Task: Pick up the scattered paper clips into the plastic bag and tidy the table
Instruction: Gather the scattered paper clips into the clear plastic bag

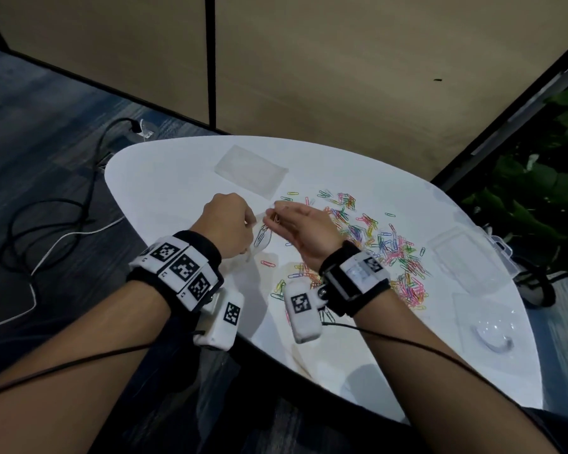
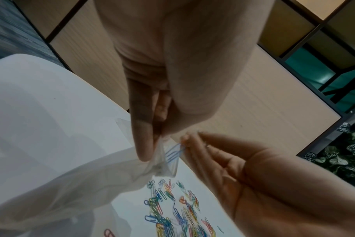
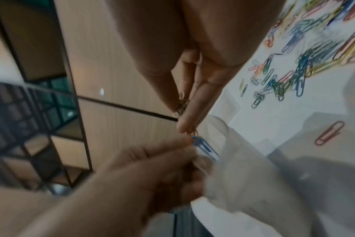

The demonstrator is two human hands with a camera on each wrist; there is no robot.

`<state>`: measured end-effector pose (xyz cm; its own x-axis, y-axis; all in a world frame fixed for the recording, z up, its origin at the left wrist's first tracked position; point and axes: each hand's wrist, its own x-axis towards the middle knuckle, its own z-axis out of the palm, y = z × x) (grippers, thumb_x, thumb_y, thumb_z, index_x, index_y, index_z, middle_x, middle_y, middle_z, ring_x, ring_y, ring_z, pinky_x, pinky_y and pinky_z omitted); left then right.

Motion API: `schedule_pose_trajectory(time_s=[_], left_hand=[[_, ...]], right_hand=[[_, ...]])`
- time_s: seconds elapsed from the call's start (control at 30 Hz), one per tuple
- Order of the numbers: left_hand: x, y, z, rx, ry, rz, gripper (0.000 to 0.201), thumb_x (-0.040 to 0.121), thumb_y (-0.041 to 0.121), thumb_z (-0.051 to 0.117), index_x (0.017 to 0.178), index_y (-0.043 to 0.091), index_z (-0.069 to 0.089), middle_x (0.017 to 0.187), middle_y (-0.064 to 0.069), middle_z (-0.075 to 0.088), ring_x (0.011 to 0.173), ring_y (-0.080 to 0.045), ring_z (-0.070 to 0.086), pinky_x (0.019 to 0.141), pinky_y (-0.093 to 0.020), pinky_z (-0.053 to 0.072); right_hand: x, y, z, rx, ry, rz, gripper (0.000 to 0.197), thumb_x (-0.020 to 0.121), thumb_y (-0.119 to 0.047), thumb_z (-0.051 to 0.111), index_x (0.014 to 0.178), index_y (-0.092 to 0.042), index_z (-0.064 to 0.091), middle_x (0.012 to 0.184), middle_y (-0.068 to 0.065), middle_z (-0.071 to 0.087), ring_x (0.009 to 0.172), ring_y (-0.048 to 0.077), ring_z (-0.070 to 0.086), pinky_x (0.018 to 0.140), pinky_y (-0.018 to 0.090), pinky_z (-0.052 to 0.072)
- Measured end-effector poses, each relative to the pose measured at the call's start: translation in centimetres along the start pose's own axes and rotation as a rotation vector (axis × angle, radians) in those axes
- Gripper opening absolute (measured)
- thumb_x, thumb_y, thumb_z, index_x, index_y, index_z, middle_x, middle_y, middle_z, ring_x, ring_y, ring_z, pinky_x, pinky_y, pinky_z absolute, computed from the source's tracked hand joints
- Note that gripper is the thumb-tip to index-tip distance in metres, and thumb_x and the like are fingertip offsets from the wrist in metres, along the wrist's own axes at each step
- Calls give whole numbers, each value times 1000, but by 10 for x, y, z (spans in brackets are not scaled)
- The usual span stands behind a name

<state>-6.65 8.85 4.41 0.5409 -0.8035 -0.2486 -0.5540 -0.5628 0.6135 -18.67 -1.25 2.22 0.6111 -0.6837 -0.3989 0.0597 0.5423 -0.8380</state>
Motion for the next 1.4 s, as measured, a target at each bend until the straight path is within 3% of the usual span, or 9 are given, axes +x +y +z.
schedule_pose_trajectory(time_s=[0.2,0.37,0.53,0.63,0.73,0.87,1.1,1.23,1.4], left_hand=[[1,-7,-3,-37,32,18,23,86,7,57,96,14,77,87,-10,72,88,-25,71,86,-37,58],[1,-9,-6,-27,29,21,25,83,5,56,87,15,79,81,-10,70,82,-27,72,80,-37,60],[6,-16,-10,-34,51,5,24,83,4,57,93,12,78,85,-11,71,82,-27,71,79,-37,61],[6,-19,-9,-19,36,14,25,82,1,54,86,8,77,81,-13,71,79,-29,71,77,-38,61],[5,-18,-9,-16,26,12,26,82,1,54,91,9,77,87,-14,71,83,-30,71,79,-37,60],[4,-16,-9,-10,12,4,28,82,1,54,93,11,77,87,-9,70,88,-27,70,73,-31,56],[2,-7,-5,39,-52,12,24,78,0,50,70,16,67,80,-8,70,86,-28,71,83,-35,59],[2,-6,2,52,-58,20,23,79,2,51,72,16,68,90,-11,74,86,-29,72,86,-38,59],[4,-4,9,67,-67,2,26,82,2,55,93,13,76,86,-7,71,88,-28,71,86,-38,59]], right_hand=[[8,29,9,-668,48,-130,9,73,1,73,77,-7,71,73,20,73,69,32,72,77,49,61],[17,29,14,-1257,-164,-312,16,82,-17,65,90,-16,78,90,4,77,84,16,73,80,37,60],[9,12,-2,-754,-68,-280,17,89,1,61,98,-4,75,92,15,75,83,25,73,73,34,61],[18,26,-25,-1063,27,-208,24,94,-5,55,109,-9,72,111,12,72,92,24,71,82,36,60],[15,60,-37,-1619,-214,-118,35,98,-15,47,131,-15,59,133,8,61,118,24,59,103,38,47],[-5,99,-63,-2002,-585,-343,54,99,-9,40,150,1,25,159,16,21,142,31,31,114,42,35],[-29,105,-138,-2366,-532,-602,60,85,-12,61,142,-4,44,151,15,40,134,44,43,97,63,44],[-24,100,-144,-2246,-455,-571,63,69,5,68,130,0,54,136,21,55,117,45,57,71,46,61],[-15,91,-128,-2059,-366,-541,31,67,2,73,97,-6,69,99,10,66,85,27,65,65,29,52]])
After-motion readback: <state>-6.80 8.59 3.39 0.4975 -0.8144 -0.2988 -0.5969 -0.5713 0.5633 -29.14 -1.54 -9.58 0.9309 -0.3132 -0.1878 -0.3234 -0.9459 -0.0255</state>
